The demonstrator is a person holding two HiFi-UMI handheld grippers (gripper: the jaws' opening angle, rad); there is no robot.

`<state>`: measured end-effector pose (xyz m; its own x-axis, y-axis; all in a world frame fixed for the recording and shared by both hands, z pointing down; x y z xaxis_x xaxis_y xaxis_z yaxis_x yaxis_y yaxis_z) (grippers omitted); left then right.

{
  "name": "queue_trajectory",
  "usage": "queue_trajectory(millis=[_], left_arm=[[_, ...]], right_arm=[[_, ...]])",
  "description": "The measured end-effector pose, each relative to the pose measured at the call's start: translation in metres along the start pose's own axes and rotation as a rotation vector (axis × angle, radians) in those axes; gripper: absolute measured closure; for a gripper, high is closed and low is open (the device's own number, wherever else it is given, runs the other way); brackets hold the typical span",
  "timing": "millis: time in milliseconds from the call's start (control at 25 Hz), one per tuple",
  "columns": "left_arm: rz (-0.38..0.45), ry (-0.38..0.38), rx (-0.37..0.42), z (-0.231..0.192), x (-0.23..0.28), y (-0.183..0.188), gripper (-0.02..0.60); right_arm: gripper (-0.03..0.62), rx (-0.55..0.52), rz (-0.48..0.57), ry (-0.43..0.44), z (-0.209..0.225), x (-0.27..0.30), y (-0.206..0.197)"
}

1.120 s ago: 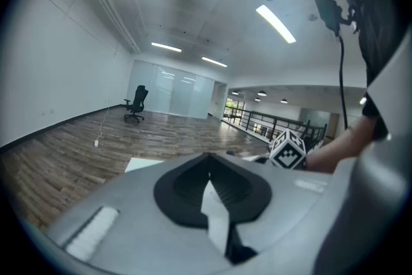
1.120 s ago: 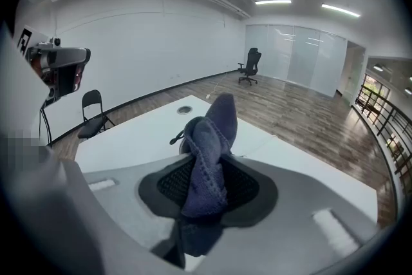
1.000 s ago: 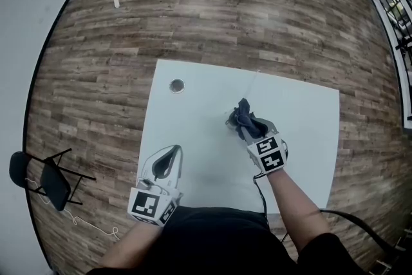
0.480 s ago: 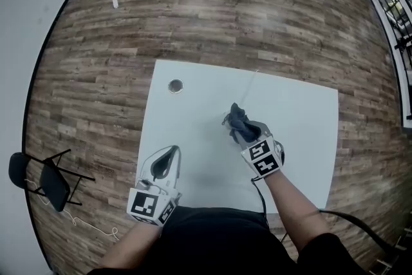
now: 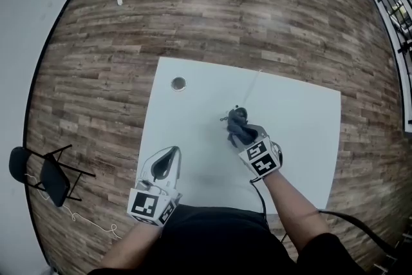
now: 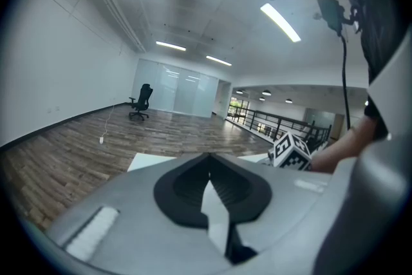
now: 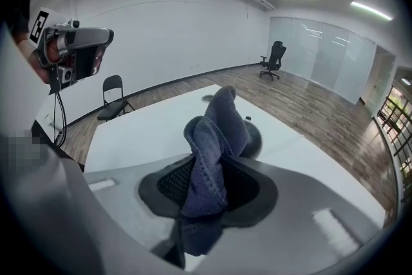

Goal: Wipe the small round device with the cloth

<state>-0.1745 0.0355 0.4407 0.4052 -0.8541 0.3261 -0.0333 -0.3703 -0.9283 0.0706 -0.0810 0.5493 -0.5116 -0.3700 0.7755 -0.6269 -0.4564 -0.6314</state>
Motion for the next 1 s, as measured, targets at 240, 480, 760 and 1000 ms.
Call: queue_trajectory(millis=[240, 480, 760, 1000], left_arm=[[-0.001, 0.031, 0.009, 0.005, -0.008, 0.000, 0.575], [-0.010, 0.066, 0.012, 0.005, -0.019, -0.002, 0.575], [0.001, 0.075, 0.031, 0.011, -0.025, 0.000, 0.575], [0.011, 0.093, 0.052, 0.017, -0.034, -0.002, 0.575]], right_arm=[[0.482, 0.010, -0.019, 0.046, -0.008, 0.013, -0.010], [0.482, 0.101, -0.082, 0.116, -0.015, 0.035, -0.035], [0.480, 0.112, -0.028, 0.143, -0.022, 0.020, -0.030], [0.480, 0.036, 0.154, 0.048, -0.010, -0.010, 0.011]])
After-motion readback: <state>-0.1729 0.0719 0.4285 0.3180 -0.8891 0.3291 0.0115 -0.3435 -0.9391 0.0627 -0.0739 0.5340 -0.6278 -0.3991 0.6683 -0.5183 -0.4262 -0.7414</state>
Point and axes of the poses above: the fingertips, and each gripper's own axes: x forward along the fingers, z to its right, y out of its top, the point moved 9 cm from there along -x, backward along the fingers, and after that the axes turned 1 degree about x, right-handed, at the moved point
